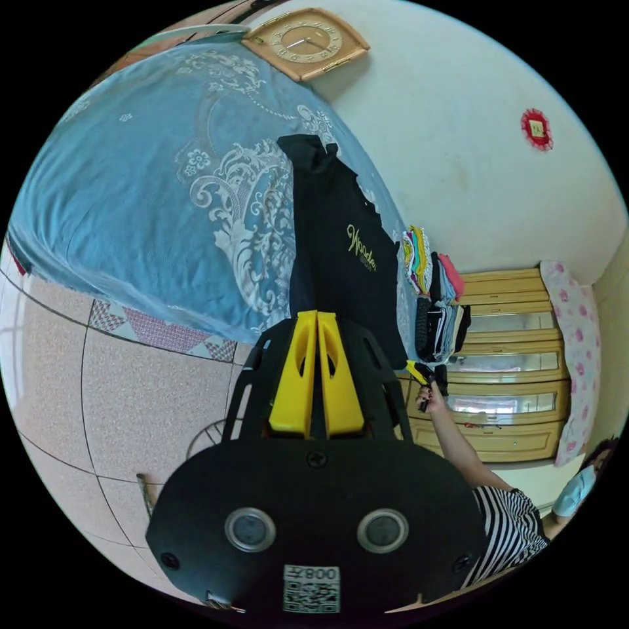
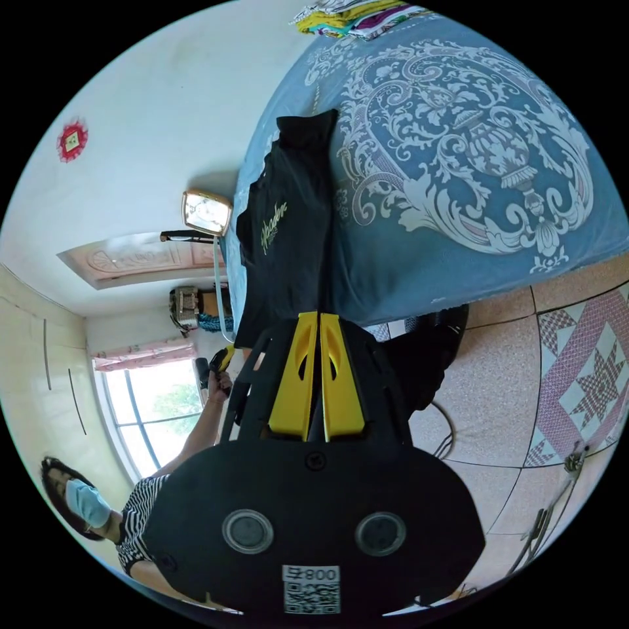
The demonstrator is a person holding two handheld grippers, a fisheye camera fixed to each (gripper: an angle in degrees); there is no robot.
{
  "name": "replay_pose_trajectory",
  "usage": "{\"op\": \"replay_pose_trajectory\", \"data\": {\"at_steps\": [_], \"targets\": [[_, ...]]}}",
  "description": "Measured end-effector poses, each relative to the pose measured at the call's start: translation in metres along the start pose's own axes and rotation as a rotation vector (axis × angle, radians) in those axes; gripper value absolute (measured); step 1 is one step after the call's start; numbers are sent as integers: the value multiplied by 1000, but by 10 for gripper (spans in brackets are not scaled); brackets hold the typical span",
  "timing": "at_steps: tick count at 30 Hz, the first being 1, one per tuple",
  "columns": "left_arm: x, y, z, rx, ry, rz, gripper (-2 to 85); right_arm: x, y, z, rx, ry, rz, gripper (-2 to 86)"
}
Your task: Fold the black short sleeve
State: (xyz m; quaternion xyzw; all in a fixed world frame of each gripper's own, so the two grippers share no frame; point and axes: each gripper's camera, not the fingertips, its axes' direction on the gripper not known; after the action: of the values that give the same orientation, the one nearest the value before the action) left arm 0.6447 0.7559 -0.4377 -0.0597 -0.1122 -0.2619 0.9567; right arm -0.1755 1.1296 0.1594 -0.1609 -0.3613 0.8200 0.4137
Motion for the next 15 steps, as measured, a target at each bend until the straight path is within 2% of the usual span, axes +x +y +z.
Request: {"op": "replay_pose_trajectory", "data": {"at_steps": [4,15], "targets": [[1,5,-9,-13,-74,27,-1,2,-10,13,-6,2,-30,2],[-65,33,0,-58,-156,-161,2,56,-34,62,17,-48,107,2]]}}
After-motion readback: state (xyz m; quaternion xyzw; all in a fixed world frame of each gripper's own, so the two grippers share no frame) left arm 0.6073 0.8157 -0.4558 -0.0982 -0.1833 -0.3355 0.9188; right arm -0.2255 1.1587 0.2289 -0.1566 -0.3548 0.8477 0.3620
